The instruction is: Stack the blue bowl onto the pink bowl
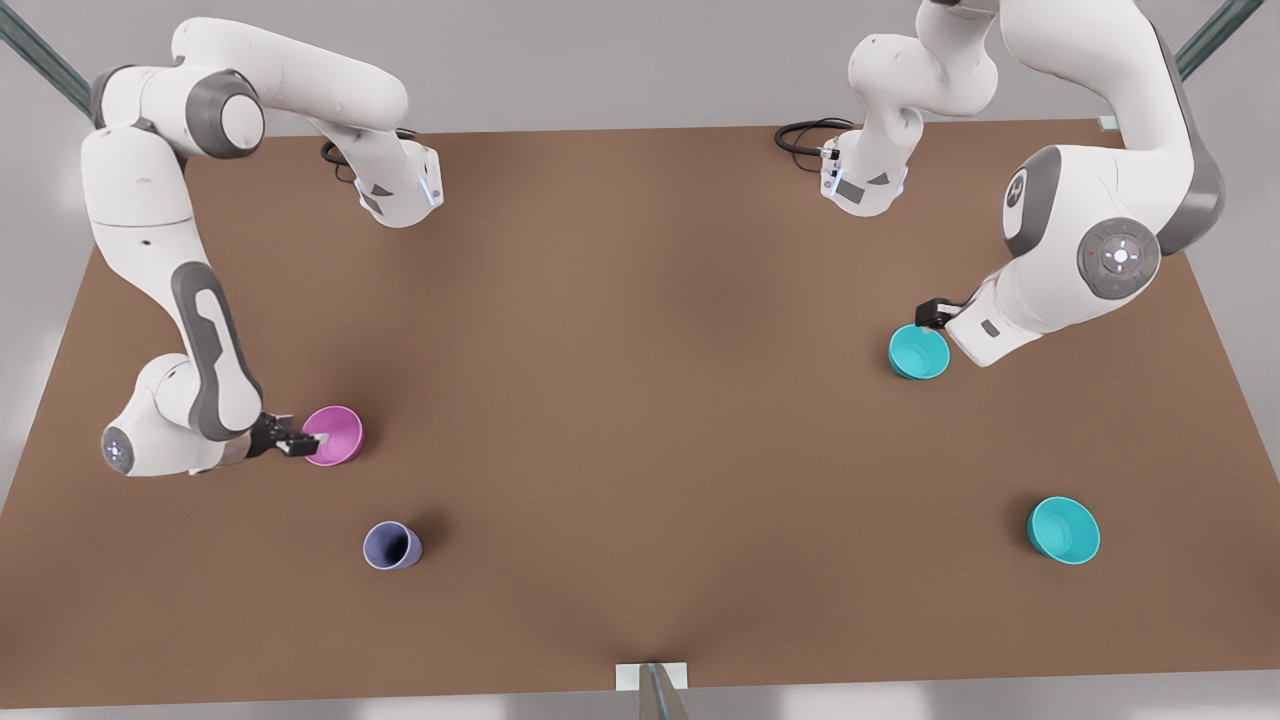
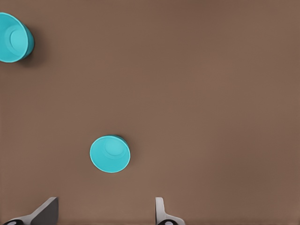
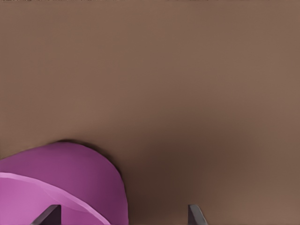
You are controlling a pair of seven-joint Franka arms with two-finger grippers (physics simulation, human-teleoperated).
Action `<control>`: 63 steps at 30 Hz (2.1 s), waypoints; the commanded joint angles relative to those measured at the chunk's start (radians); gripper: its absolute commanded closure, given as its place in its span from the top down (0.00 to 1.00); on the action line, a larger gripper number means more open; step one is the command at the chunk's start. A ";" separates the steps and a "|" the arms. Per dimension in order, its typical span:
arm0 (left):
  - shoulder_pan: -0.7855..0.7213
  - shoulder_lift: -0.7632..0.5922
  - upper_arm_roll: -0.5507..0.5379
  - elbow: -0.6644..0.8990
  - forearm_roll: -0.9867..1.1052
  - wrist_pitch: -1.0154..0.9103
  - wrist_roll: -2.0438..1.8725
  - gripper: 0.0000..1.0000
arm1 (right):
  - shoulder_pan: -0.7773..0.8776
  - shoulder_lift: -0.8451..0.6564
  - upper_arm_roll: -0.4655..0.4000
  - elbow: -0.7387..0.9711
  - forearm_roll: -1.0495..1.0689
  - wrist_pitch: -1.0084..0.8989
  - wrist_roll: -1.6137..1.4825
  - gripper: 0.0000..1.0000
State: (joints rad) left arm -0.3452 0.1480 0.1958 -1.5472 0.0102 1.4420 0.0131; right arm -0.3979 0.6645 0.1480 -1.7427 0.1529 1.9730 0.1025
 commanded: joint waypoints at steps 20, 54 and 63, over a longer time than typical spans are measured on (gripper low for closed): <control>-0.001 0.007 0.001 -0.001 -0.001 -0.015 -0.004 1.00 | 0.190 -0.079 0.427 -0.057 0.036 0.161 0.543 0.21; 0.115 0.209 0.235 -0.754 -0.319 0.871 0.553 1.00 | 0.176 -0.031 0.157 0.752 -0.108 -1.037 0.228 1.00; 0.112 0.234 0.206 -0.751 -0.319 0.845 0.544 0.21 | 0.218 -0.537 -0.025 0.470 -0.297 -0.835 -0.273 1.00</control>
State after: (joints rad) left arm -0.2334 0.3817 0.4032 -2.2990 -0.3031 2.2910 0.4477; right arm -0.1768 0.1401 0.1226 -1.2503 -0.1097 1.1606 0.5125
